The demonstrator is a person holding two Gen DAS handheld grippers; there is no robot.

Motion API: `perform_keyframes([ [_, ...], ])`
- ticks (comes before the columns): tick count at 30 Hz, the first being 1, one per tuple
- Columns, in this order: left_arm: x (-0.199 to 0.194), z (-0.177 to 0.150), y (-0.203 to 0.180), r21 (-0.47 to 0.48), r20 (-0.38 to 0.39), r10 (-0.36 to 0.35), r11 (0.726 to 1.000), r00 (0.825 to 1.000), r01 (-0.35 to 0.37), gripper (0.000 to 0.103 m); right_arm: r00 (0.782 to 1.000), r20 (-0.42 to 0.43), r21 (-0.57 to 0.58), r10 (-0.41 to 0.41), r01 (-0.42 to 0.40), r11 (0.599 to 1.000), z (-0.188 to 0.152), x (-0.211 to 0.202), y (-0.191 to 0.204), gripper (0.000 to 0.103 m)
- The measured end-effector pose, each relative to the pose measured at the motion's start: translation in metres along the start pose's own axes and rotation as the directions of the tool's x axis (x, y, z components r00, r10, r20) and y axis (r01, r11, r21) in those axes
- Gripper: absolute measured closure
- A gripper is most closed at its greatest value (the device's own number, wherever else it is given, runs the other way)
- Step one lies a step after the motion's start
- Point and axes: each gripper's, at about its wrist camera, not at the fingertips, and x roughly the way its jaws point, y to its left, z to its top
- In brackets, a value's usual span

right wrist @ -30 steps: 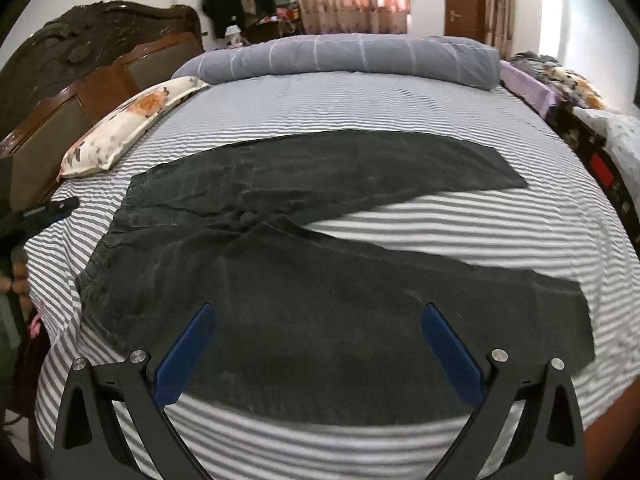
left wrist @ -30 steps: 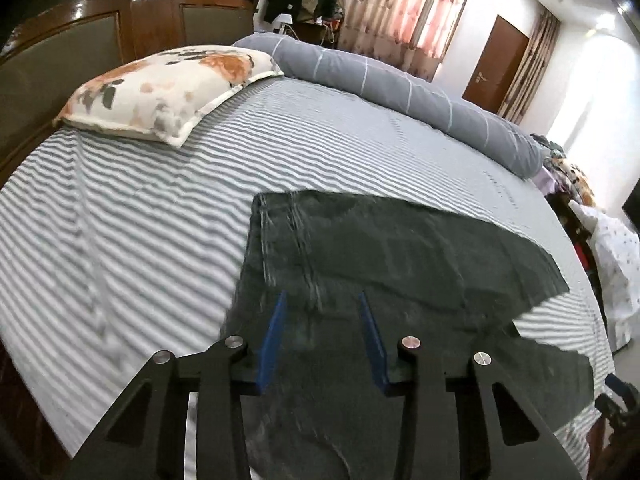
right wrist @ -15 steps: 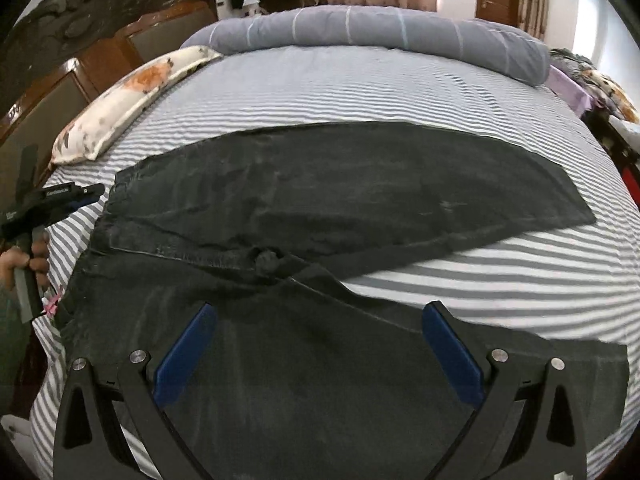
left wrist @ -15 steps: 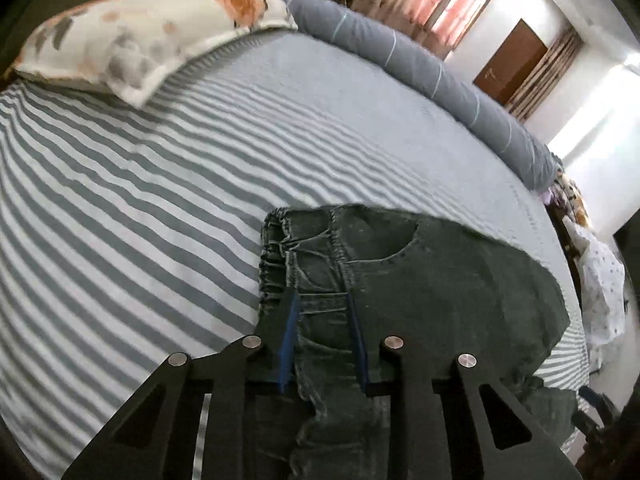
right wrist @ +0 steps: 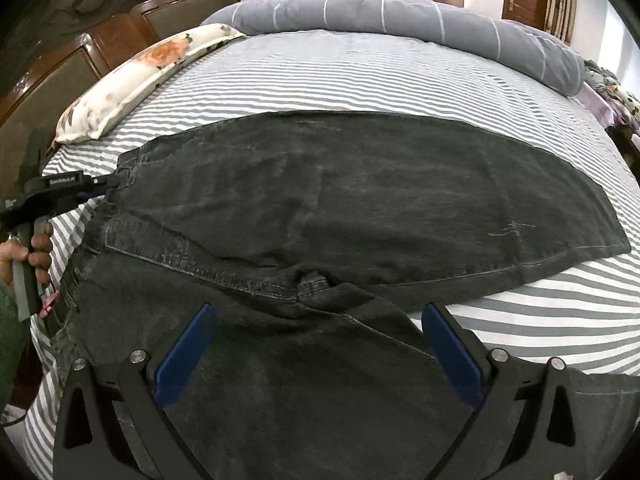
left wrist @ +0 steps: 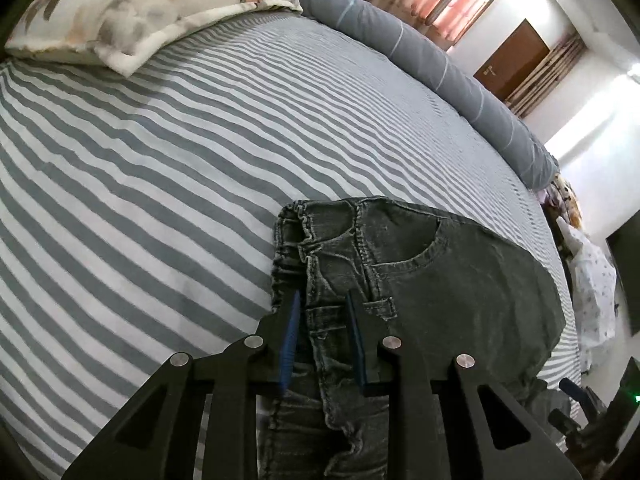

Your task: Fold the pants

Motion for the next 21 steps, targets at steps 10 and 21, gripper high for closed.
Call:
perform_keyframes([
  [10, 0.022, 0.026, -0.003, -0.087, 0.012, -0.111, 0.990, 0.994, 0.112, 0.079, 1.000, -0.002, -0.002, 0.000, 0.000, 1.000, 0.010, 0.011, -0.008, 0.000],
  [21, 0.009, 0.025, 0.002, -0.205, 0.152, -0.116, 0.968, 0.982, 0.146, 0.097, 1.000, 0.011, -0.215, -0.008, 0.010, 0.977, 0.072, 0.038, -0.008, 0.001],
])
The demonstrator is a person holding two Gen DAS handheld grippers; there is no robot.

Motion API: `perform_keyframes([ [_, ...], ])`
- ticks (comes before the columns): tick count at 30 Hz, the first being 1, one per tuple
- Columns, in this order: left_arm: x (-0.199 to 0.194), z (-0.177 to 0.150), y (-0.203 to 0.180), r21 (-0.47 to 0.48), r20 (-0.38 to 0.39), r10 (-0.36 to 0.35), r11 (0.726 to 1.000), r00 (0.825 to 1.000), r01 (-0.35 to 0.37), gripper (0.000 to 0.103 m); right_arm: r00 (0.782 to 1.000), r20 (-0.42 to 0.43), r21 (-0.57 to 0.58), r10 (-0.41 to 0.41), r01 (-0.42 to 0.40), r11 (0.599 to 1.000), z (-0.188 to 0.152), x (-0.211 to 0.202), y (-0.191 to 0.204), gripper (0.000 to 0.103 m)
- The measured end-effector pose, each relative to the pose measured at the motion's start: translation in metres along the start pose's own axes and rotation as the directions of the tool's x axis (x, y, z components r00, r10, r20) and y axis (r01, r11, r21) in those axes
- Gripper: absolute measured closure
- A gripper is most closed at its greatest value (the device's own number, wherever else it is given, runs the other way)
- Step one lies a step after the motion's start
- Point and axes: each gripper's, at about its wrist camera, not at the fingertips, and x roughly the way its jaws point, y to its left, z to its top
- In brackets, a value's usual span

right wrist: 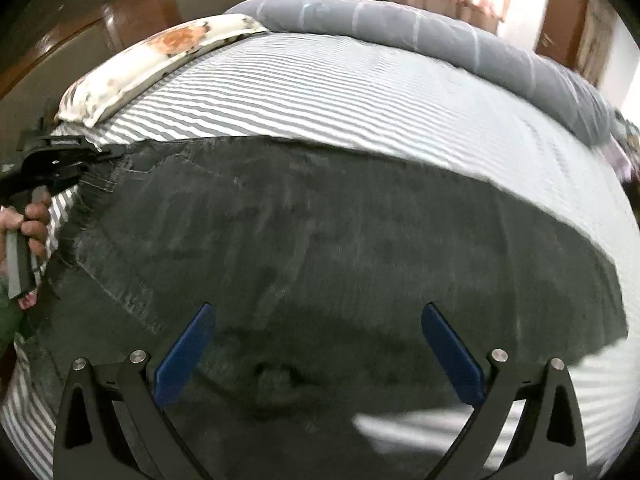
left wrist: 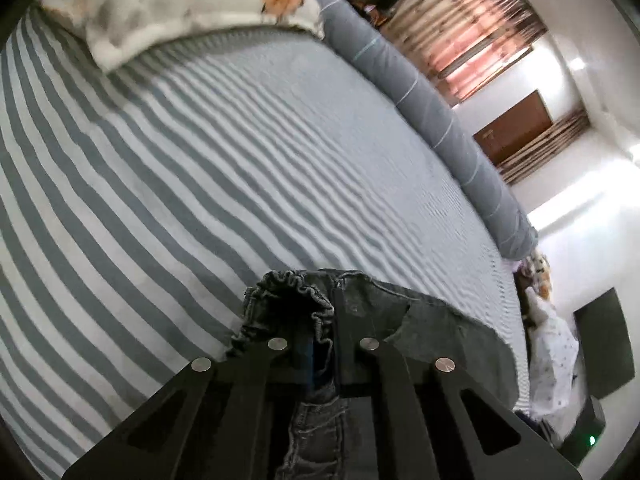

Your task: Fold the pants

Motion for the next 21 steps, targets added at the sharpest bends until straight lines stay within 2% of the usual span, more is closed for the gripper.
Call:
perform_keyframes([
  [5, -0.028, -0.002, -0.008, 0.004, 0.093, -0.068, 0.998, 0.993, 0.068, 0.097, 0.999, -0.010, -0.079, 0.047, -0.047, 0.996, 0.036, 0.018, -0.022, 0.001],
  [7, -0.035, -0.003, -0.013, 0.030, 0.111, -0.072, 0.997, 0.991, 0.069, 0.097, 0.999, -0.014, -0.093, 0.052, -0.053, 0.994, 0.049, 0.024, -0.031, 0.001],
  [12, -0.051, -0.003, -0.020, 0.075, 0.147, -0.096, 0.993, 0.984, 0.086, 0.097, 0.998, -0.027, -0.232, 0.060, -0.065, 0.971, 0.094, 0.041, -0.051, 0.003],
  [14, -0.051, -0.005, -0.027, 0.101, 0.158, -0.088, 0.992, 0.983, 0.073, 0.097, 0.990, -0.072, -0.288, 0.118, -0.134, 0.948, 0.115, 0.051, -0.055, 0.003],
  [18, -0.054, -0.009, -0.034, 0.145, 0.189, -0.078, 0.988, 0.979, 0.051, 0.097, 0.971, -0.167, -0.375, 0.172, -0.223, 0.900, 0.139, 0.070, -0.052, 0.009],
  [21, -0.059, -0.014, -0.038, 0.173, 0.210, -0.078, 0.984, 0.975, 0.042, 0.097, 0.933, -0.282, -0.413, 0.224, -0.329, 0.849, 0.151, 0.089, -0.048, 0.023],
])
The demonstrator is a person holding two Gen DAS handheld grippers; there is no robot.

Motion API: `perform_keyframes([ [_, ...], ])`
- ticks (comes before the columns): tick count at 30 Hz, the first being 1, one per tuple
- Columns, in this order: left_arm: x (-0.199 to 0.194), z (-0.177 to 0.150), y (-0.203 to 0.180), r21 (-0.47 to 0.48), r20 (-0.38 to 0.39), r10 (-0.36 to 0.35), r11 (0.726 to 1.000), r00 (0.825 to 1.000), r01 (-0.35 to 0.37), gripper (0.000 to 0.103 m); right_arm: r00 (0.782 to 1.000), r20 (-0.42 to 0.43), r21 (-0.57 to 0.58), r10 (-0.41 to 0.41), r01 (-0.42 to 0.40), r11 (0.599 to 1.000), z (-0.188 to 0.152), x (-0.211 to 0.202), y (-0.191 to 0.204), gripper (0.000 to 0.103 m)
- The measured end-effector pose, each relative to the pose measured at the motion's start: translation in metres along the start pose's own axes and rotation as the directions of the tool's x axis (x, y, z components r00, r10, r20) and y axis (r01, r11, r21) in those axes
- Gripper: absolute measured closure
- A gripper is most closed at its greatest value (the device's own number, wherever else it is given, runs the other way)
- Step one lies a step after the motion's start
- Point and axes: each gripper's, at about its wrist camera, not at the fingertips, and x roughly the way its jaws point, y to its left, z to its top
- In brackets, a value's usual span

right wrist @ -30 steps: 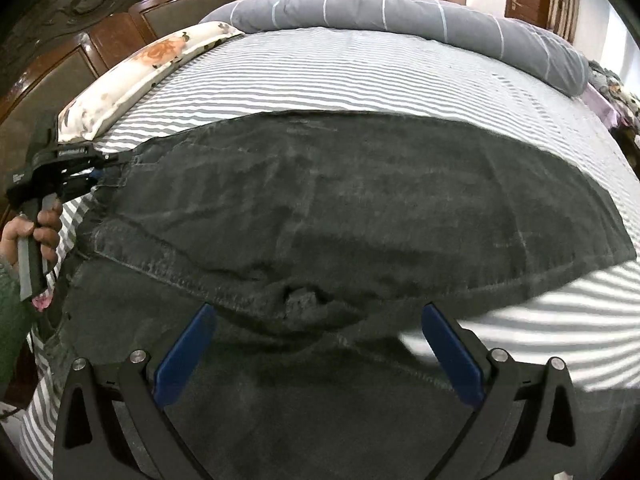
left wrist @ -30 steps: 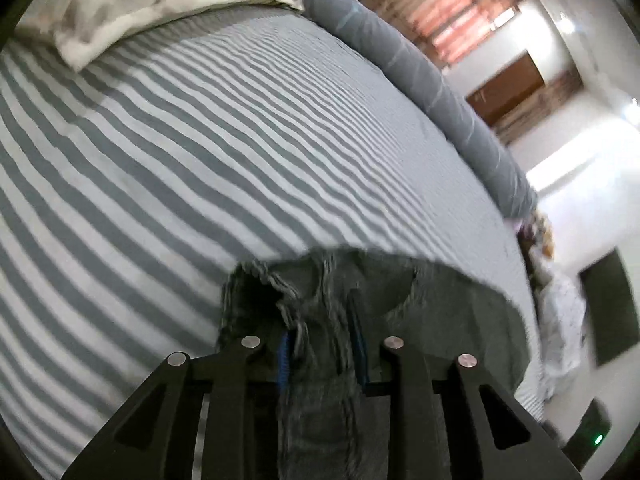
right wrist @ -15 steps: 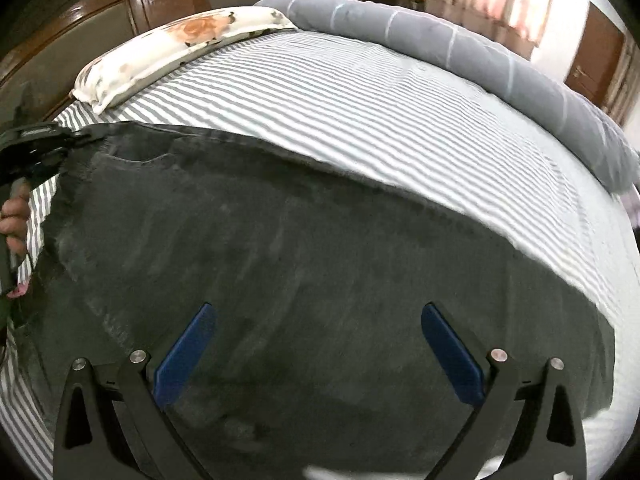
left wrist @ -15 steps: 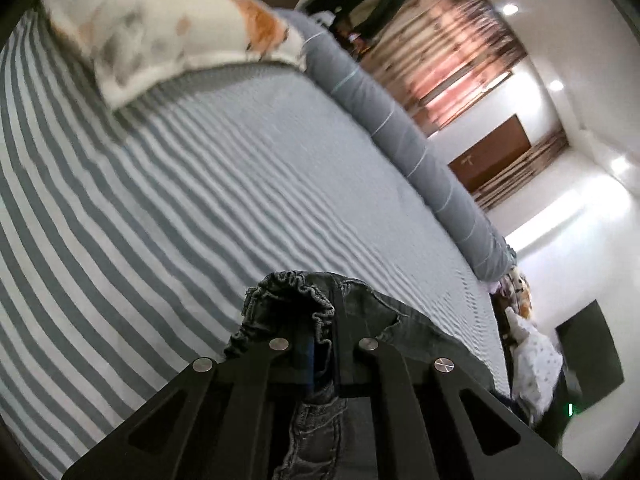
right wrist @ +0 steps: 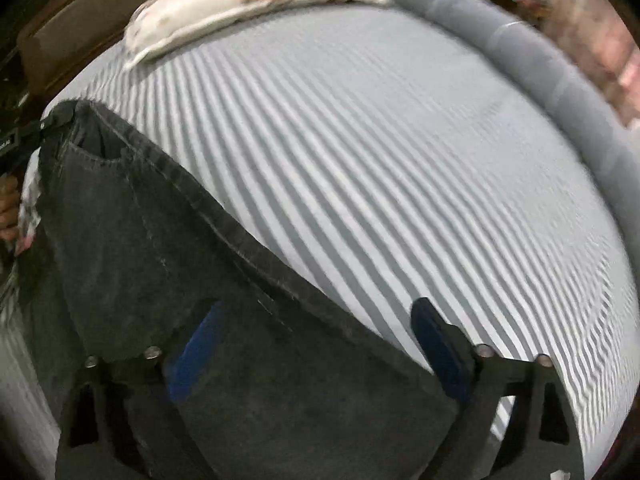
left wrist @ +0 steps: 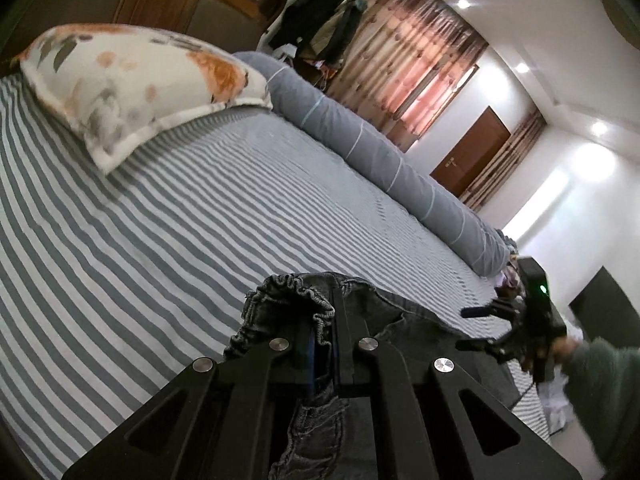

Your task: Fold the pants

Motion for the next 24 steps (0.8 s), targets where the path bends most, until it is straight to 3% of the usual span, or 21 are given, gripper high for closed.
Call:
perform_keyframes([
  [5, -0.002, -0.001, -0.001, 0.013, 0.012, 0.002, 1.000, 1.000, -0.002, 0.097, 0.989, -0.126, -0.037, 0.081, -0.086, 0.996, -0.001, 0.026, -0.018, 0.043],
  [10, 0.004, -0.004, -0.003, 0.057, 0.010, 0.028, 0.998, 1.000, -0.028, 0.097, 0.973, -0.215, -0.008, 0.083, -0.087, 0.996, -0.023, 0.042, -0.047, 0.064],
  [12, 0.006, -0.005, -0.002, 0.063, 0.010, 0.036, 0.997, 0.999, -0.037, 0.097, 0.971, -0.228, 0.004, 0.074, -0.075, 0.997, -0.035, 0.044, -0.056, 0.068],
  [18, 0.011, -0.005, -0.002, 0.074, 0.004, 0.067, 0.995, 0.998, -0.067, 0.097, 0.983, -0.182, -0.002, 0.023, -0.024, 1.000, -0.047, 0.034, -0.060, 0.093],
  [24, 0.022, -0.007, 0.000, 0.100, -0.020, 0.155, 0.983, 0.988, -0.153, 0.097, 0.987, -0.031, 0.041, -0.158, 0.159, 0.986, -0.074, -0.018, -0.027, 0.097],
])
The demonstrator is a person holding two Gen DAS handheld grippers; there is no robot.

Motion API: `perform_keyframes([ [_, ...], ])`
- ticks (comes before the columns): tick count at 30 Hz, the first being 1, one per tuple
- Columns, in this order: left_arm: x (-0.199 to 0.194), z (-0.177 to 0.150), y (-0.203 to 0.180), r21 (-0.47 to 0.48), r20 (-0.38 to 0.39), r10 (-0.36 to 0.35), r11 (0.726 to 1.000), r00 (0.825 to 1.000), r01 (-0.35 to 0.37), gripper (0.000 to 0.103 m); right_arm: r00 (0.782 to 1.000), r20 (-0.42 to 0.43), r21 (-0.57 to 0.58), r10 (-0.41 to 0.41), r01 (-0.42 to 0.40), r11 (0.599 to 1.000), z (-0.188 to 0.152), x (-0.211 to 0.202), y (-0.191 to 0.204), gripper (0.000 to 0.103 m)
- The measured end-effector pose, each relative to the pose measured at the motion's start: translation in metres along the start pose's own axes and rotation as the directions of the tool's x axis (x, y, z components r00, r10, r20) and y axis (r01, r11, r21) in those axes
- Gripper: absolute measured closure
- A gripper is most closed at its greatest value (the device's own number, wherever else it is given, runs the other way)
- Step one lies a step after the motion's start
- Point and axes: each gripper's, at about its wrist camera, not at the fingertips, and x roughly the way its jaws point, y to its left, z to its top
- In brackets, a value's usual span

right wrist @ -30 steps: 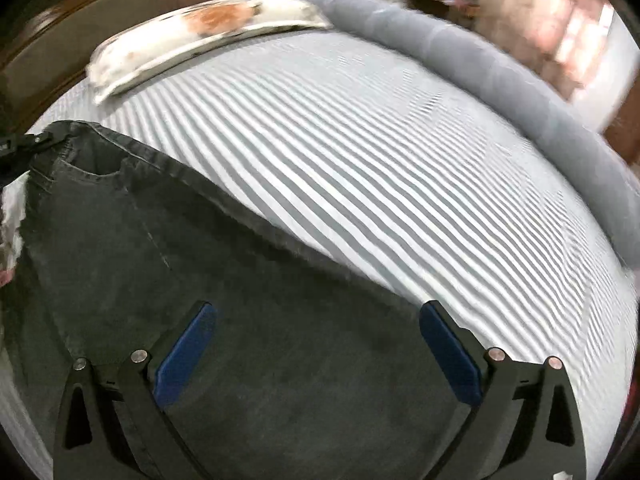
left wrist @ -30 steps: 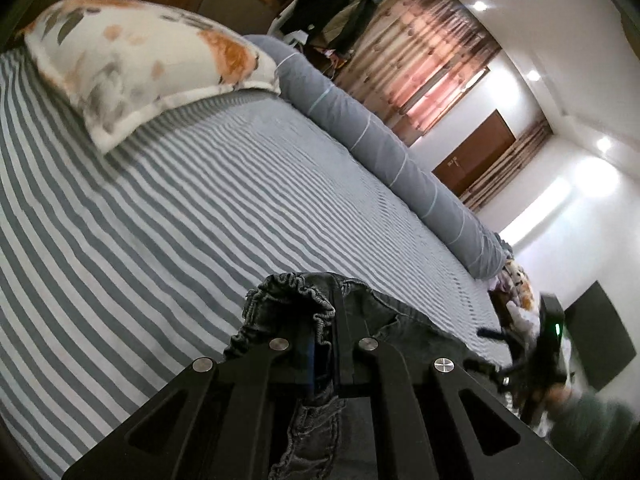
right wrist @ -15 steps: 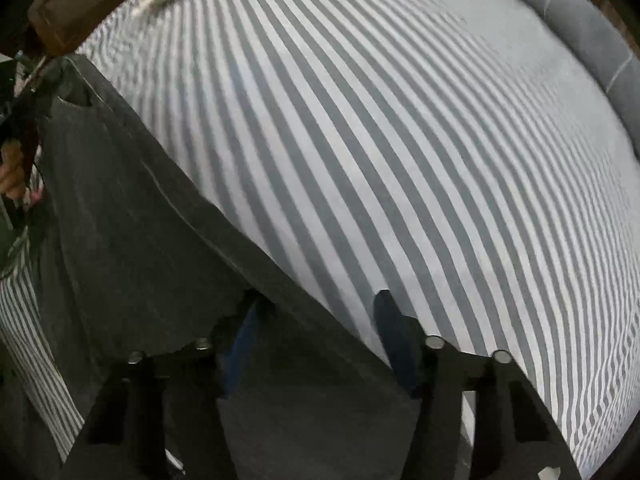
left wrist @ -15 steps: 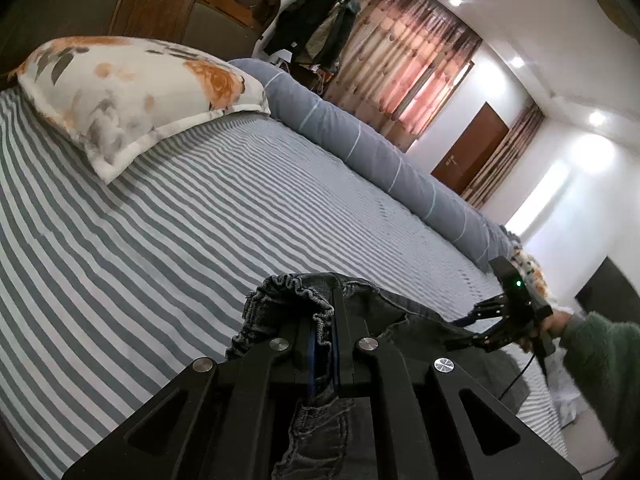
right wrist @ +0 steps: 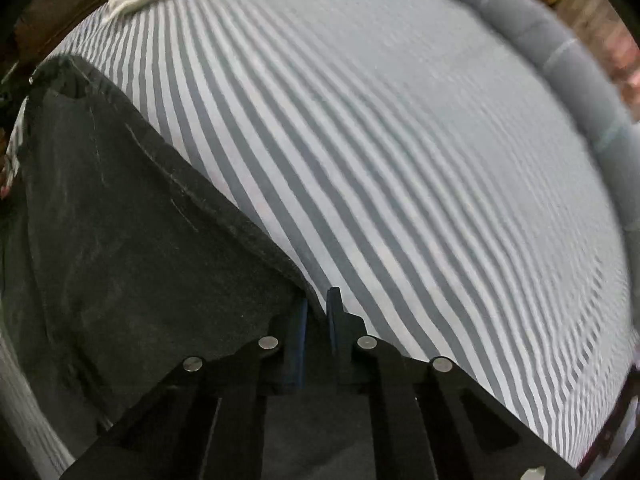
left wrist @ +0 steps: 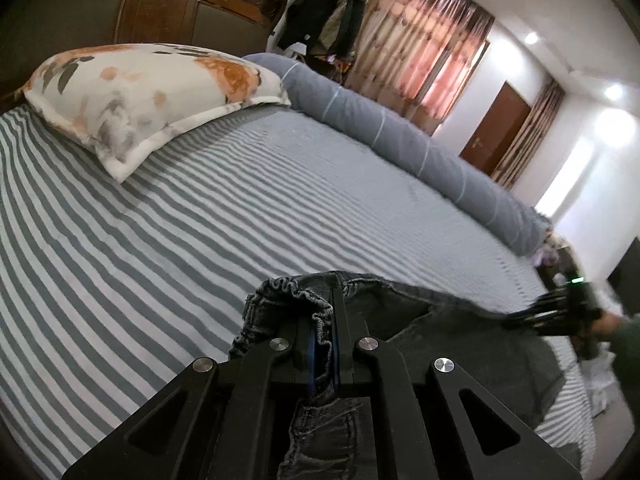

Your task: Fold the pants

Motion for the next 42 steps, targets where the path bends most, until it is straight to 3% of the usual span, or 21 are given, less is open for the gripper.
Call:
perform_keyframes([
  [3, -0.004, 0.002, -0.005, 0.042, -0.014, 0.016, 0.999, 1.000, -0.016, 0.097, 0.997, 0.046, 0.047, -0.067, 0.064, 0.997, -0.019, -0.036, 0.011, 0.098],
  [7, -0.020, 0.007, -0.017, 0.120, -0.020, 0.021, 0.993, 1.000, -0.019, 0.097, 0.981, 0.061, 0.056, -0.186, 0.183, 0.982, -0.038, -0.078, 0.056, 0.098],
  [12, -0.062, 0.003, -0.036, 0.220, -0.020, 0.007, 0.976, 1.000, -0.002, 0.097, 0.967, 0.074, 0.123, -0.243, 0.233, 0.965, -0.072, -0.112, 0.100, 0.099],
  [19, -0.120, -0.028, -0.051, 0.314, -0.058, -0.014, 0.949, 0.998, 0.031, 0.096, 0.973, 0.077, 0.256, -0.218, 0.192, 0.947, -0.140, -0.142, 0.142, 0.100],
  [24, -0.153, -0.066, -0.047, 0.335, -0.126, -0.009, 0.941, 0.992, 0.052, 0.092, 0.981, 0.049, 0.318, -0.187, 0.162, 0.934, -0.189, -0.141, 0.181, 0.100],
  [28, -0.167, -0.099, -0.037, 0.332, -0.216, 0.026, 0.942, 0.976, 0.048, 0.085, 0.986, 0.027, 0.362, -0.164, 0.144, 0.921, -0.222, -0.129, 0.205, 0.100],
  [30, -0.170, -0.118, -0.031, 0.334, -0.265, 0.078, 0.943, 0.961, 0.015, 0.081, 0.988, 0.007, 0.376, -0.151, 0.137, 0.916, -0.236, -0.117, 0.216, 0.100],
  [34, -0.179, -0.140, -0.017, 0.310, -0.337, 0.147, 0.950, 0.930, -0.038, 0.077, 0.990, -0.040, 0.403, -0.135, 0.140, 0.905, -0.250, -0.093, 0.224, 0.098],
  [37, -0.193, -0.148, -0.008, 0.247, -0.357, 0.145, 0.967, 0.923, -0.056, 0.076, 0.992, -0.053, 0.441, -0.117, 0.128, 0.888, -0.255, -0.082, 0.225, 0.092],
  [38, -0.200, -0.148, -0.005, 0.198, -0.364, 0.122, 0.979, 0.923, -0.052, 0.073, 0.990, -0.057, 0.464, -0.125, 0.137, 0.875, -0.257, -0.082, 0.224, 0.090],
  [40, -0.206, -0.146, -0.001, 0.107, -0.375, 0.070, 0.994, 0.924, -0.032, 0.067, 0.993, -0.031, 0.509, -0.117, 0.117, 0.853, -0.262, -0.090, 0.224, 0.075],
  [42, -0.214, -0.145, 0.003, -0.027, -0.376, -0.030, 0.999, 0.926, 0.022, 0.065, 0.994, 0.012, 0.553, -0.112, 0.087, 0.828, -0.269, -0.104, 0.226, 0.064],
])
